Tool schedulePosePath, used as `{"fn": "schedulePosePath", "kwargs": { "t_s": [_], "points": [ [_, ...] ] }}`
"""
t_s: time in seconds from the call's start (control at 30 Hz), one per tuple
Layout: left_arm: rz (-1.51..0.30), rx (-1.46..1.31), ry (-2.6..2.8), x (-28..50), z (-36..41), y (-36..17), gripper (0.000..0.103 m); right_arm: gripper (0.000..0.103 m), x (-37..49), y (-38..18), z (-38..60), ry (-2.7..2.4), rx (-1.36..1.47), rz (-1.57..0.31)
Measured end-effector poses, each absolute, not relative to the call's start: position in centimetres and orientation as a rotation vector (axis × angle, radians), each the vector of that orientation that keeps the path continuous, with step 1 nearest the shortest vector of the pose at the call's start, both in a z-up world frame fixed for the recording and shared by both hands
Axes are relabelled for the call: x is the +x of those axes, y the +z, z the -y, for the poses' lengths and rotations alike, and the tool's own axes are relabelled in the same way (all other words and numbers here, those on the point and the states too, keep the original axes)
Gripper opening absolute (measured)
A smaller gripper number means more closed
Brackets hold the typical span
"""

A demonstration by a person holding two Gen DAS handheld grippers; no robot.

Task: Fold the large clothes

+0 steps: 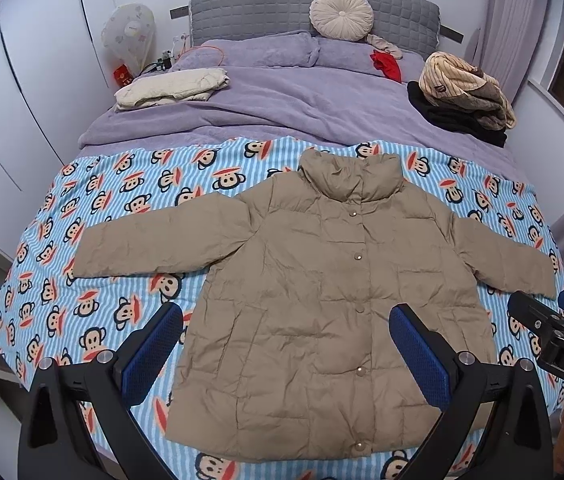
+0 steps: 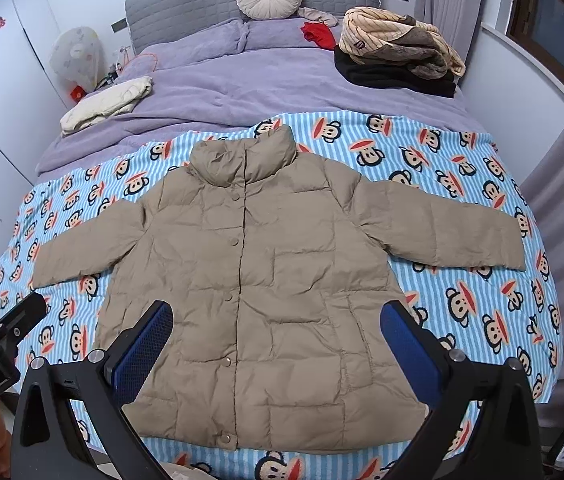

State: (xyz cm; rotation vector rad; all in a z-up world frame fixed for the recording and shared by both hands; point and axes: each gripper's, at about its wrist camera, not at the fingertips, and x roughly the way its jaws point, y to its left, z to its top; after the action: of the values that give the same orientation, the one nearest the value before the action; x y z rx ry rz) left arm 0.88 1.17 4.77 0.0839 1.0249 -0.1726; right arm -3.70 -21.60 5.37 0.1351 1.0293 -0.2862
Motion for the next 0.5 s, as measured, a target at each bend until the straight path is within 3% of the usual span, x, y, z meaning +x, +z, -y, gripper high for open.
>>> {"fn": "schedulePosePath", "kwargs": {
  "t_s": [0.5],
  "points": [
    [-1.021,0.089,-0.171,0.69,-1.12,4.83,0.103,0.103,-3.85,5.23,22.03,-0.296,0.172,-1.043]
  ]
}}
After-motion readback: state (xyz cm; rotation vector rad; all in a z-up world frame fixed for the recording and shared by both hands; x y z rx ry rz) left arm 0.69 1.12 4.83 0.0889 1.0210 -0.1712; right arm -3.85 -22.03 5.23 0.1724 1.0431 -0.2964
